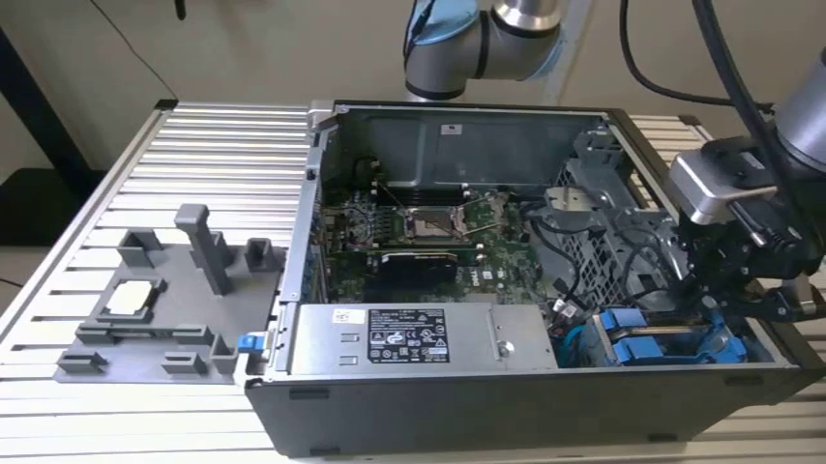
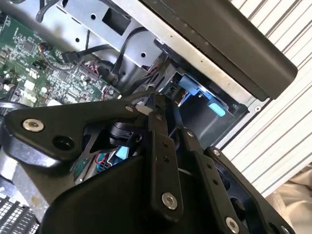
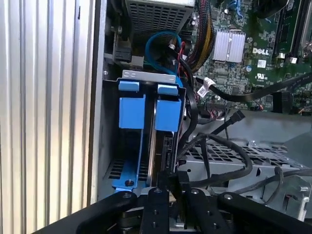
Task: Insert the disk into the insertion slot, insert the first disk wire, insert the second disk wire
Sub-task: 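Insert the first disk wire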
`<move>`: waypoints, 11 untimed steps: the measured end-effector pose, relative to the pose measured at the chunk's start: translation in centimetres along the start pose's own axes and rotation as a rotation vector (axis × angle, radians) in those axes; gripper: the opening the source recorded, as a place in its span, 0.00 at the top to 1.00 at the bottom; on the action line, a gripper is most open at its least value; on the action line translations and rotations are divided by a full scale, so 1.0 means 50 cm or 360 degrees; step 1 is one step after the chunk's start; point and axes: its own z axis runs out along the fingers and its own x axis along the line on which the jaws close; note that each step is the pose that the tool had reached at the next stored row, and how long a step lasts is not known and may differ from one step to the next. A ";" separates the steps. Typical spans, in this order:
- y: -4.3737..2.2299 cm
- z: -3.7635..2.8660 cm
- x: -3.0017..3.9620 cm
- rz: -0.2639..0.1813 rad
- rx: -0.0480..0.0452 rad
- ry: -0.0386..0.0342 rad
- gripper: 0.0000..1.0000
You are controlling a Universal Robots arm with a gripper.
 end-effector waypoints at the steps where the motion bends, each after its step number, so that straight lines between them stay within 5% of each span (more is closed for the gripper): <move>1: 0.000 0.002 0.001 0.0007 0.0000 0.0000 0.81; 11: 0.001 0.007 0.002 0.0028 0.0001 -0.0003 0.81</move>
